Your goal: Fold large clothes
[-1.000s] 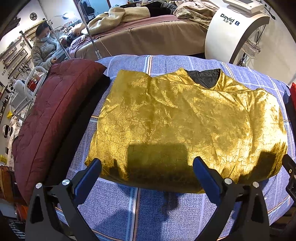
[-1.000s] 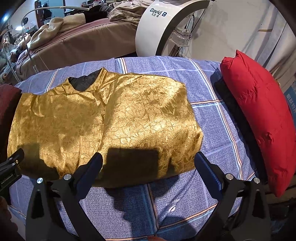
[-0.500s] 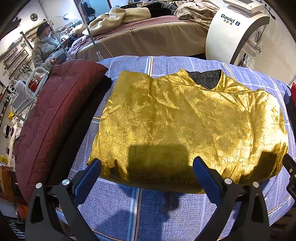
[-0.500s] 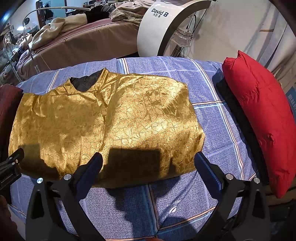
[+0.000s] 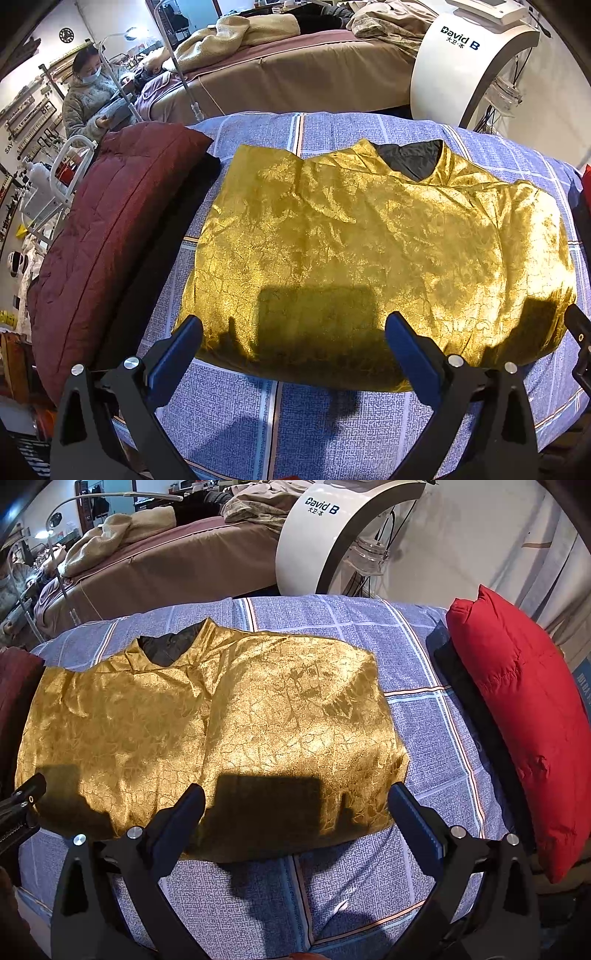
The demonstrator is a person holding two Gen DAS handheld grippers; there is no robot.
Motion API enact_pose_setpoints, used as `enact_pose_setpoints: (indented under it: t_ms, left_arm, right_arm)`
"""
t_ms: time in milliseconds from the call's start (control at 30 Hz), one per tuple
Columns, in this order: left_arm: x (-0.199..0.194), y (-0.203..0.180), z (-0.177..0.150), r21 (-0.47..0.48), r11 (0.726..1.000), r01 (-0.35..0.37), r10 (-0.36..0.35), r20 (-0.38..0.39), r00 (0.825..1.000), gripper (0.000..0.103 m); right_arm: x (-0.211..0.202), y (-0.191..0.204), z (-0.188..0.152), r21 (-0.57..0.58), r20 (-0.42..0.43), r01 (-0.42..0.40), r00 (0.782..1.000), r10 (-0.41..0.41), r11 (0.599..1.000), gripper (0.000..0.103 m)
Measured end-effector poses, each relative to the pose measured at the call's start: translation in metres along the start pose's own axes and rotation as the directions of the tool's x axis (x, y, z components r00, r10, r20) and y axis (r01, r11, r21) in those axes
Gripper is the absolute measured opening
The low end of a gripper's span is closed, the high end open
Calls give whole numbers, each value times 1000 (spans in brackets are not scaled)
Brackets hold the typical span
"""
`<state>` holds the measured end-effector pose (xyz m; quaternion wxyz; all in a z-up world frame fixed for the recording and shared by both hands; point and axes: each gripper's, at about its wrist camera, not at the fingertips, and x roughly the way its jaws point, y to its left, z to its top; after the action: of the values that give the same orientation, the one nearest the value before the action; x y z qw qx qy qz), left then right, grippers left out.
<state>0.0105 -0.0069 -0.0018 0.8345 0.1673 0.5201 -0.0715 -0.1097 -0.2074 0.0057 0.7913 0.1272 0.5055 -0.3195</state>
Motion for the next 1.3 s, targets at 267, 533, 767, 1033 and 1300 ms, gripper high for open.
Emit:
enact_pose_setpoints:
  t_ms: [267,533,767,1033,1300]
  left_arm:
    - [6,-2,11,-5,1000,11,-11,2,1000,97]
    - [17,-9,22,6,1000,11,-11,-9,1000,97]
    - [20,-10,28,10,1000,19,-19,-10,1000,97]
    - [32,9,64,54,998,11,-12,11,1000,97]
    - [72,57,99,1,991,135,-135,-34,990,97]
  right_arm:
    - [11,-1,12,-12,-4,-3,1000,3,1000,97]
    - [22,-2,25,-25,-7,-16,1000,16,1000,97]
    - [30,-4,31,-22,-14,-27,1000,27,999,97]
    - [42,-36,70,-33,-26,-120,992,120,992,97]
    - [81,-90,102,22,-11,-318,948,318,948,97]
